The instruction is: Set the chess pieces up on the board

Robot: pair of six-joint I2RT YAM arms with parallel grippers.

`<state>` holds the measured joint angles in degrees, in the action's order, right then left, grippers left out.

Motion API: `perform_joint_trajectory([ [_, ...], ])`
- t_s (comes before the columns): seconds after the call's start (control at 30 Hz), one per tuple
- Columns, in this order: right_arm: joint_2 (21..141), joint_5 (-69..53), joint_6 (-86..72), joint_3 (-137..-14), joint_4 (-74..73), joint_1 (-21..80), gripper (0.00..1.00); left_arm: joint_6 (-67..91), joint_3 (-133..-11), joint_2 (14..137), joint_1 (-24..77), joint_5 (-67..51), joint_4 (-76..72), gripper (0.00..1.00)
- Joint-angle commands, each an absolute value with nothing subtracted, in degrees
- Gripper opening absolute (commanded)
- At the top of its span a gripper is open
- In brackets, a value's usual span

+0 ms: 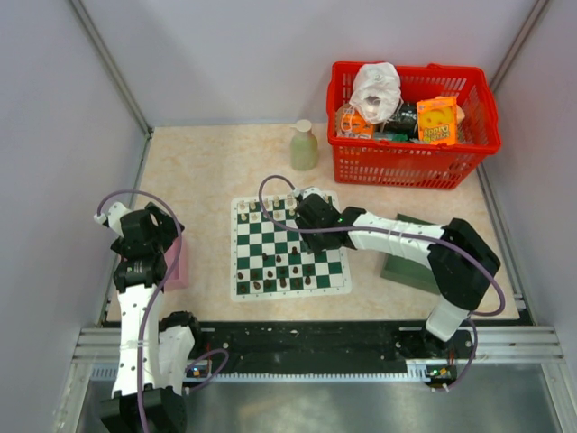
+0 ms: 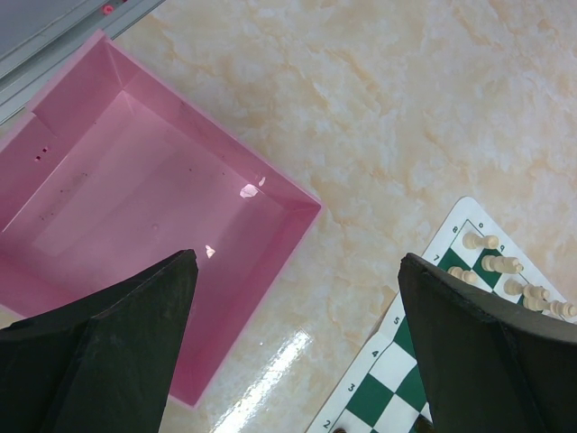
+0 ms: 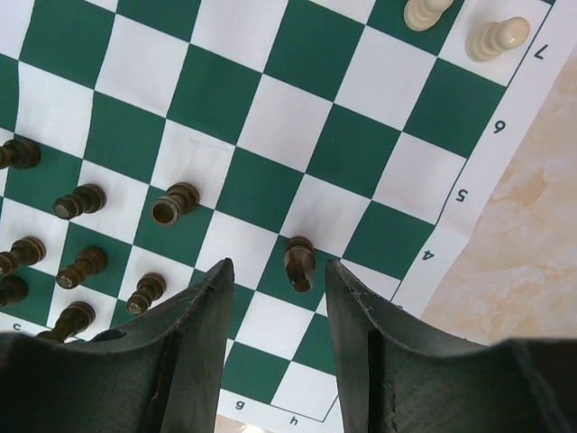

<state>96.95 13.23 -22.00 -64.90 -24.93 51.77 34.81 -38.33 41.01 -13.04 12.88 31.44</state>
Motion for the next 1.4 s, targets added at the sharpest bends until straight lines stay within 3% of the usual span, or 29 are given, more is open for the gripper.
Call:
perform_joint_trajectory([
  [0.0,97.91,12.40,-21.09,-64.69,-23.03,50.71,0.44,34.81,-38.67,40.96,-13.36,13.10,29.44,0.99],
  [0.43,99.32,11.60,-20.83,-63.55,-22.50,50.45,0.32,34.63,-39.11,41.13,-13.36,13.10,29.53,0.99],
  [0.57,98.88,12.13,-20.48,-63.63,-22.94,50.45,0.22,34.80,-39.20,41.13,-13.36,13.18,29.53,0.99],
  [0.73,98.88,13.18,-20.04,-63.20,-23.64,50.45,0.20,34.80,-39.11,41.31,-13.36,12.92,29.44,0.99],
  [0.83,98.70,12.92,-19.78,-63.02,-23.91,50.45,0.11,34.80,-38.94,41.31,-13.36,12.83,29.44,0.99],
  [1.37,81.92,9.66,-24.60,-55.56,-27.33,52.03,0.10,35.07,-38.15,40.78,-13.36,12.39,29.09,0.99],
])
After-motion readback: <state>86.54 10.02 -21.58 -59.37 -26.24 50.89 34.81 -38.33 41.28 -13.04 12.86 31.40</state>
